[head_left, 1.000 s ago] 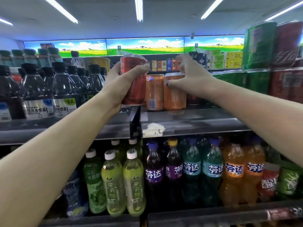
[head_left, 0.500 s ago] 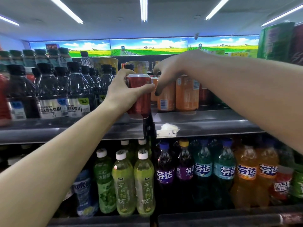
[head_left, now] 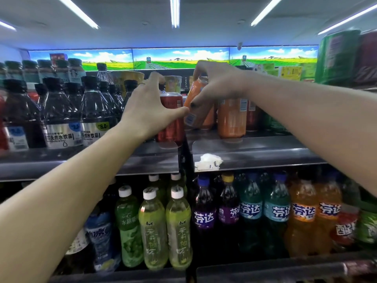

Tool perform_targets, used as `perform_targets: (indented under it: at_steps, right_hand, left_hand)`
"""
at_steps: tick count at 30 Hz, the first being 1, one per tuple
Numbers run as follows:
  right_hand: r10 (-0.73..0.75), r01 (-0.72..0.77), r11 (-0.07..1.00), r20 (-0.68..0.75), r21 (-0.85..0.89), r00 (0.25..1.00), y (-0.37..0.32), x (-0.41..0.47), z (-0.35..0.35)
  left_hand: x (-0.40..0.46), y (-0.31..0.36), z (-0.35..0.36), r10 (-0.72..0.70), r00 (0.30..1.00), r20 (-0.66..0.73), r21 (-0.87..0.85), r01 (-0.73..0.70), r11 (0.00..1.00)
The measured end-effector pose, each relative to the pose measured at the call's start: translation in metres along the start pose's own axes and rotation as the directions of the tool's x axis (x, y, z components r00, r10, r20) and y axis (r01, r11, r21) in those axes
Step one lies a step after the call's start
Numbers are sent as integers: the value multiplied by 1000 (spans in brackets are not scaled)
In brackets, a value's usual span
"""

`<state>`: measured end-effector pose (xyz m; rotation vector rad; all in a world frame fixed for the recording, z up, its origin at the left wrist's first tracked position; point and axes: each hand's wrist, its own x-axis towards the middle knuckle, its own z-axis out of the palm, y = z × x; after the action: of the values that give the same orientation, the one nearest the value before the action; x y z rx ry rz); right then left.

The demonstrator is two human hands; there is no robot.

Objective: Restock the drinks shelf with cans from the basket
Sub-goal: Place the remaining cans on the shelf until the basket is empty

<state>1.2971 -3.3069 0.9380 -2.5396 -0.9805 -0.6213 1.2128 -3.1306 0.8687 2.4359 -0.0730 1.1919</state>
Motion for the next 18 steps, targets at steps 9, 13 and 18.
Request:
perform_targets:
  at_steps: [9, 13, 18]
  right_hand:
    - [178, -41, 927, -340, 373, 923, 18, -18, -18]
    - [289, -42, 814, -341, 579, 895, 23, -27, -21]
    - [353, -9, 732, -367, 681, 861, 24, -29, -12]
  left_hand:
    - [19, 32, -5, 153, 988, 14, 128, -153, 980]
    - [42, 42, -8, -26, 997, 72, -159, 37, 987]
    - [66, 40, -5, -71, 975, 213, -350, 144, 926]
